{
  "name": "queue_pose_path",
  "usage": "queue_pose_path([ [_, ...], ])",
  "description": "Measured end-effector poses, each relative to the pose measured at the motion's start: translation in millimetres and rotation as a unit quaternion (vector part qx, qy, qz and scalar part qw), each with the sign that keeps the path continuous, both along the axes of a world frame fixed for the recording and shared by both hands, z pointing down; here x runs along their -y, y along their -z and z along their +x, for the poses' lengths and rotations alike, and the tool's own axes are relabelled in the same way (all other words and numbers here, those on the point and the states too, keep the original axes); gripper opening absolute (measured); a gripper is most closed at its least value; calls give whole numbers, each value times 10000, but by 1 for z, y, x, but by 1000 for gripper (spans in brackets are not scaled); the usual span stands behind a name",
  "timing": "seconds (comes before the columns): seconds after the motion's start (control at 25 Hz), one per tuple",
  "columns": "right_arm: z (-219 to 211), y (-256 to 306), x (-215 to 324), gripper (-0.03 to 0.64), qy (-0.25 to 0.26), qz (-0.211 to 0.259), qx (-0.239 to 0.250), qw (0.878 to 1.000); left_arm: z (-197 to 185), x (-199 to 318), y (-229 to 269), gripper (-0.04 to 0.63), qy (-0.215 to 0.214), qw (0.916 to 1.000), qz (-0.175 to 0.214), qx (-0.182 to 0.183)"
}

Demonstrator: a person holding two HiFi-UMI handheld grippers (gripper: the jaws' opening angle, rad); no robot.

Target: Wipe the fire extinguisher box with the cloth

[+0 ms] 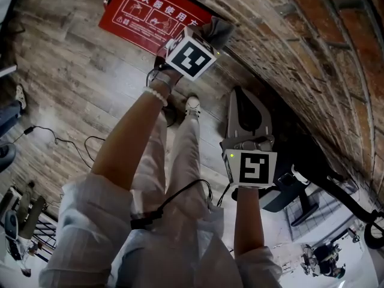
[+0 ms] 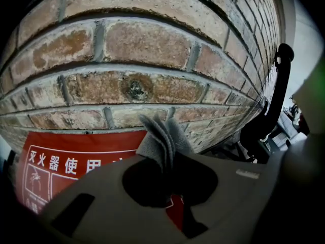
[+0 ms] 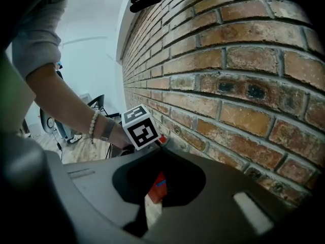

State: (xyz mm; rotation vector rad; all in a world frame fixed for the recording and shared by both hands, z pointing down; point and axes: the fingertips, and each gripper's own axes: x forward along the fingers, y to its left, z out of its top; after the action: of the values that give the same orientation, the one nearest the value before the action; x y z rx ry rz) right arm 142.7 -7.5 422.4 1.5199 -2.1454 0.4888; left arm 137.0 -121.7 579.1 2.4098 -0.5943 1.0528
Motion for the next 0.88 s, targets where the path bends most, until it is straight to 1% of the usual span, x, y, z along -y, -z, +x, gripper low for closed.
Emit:
queue_pose_path([
  [0.16,-2,-2,0,8,13,-42,-33,10000,-6,5,3,14,-32,9999,90,45],
  [0.32,-7,-1,1,8,16,-33,-19,10000,-19,8,5,14,44,9998,16,176],
  [0.48,-14,-3,4,8,43,-59,-16,10000,-26,18,3,14,130,9999,50,88],
  [0.6,-21,-3,7,8,53,-32,10,10000,-37,22,2,14,230,9996,-28,135],
  [0.76,-31,-3,11,8,97,-56,4,9999,-50,30,7,14,212,9995,89,217],
  [0.88,-38,-3,14,8,141,-48,18,9999,-59,36,6,14,288,9993,83,215],
])
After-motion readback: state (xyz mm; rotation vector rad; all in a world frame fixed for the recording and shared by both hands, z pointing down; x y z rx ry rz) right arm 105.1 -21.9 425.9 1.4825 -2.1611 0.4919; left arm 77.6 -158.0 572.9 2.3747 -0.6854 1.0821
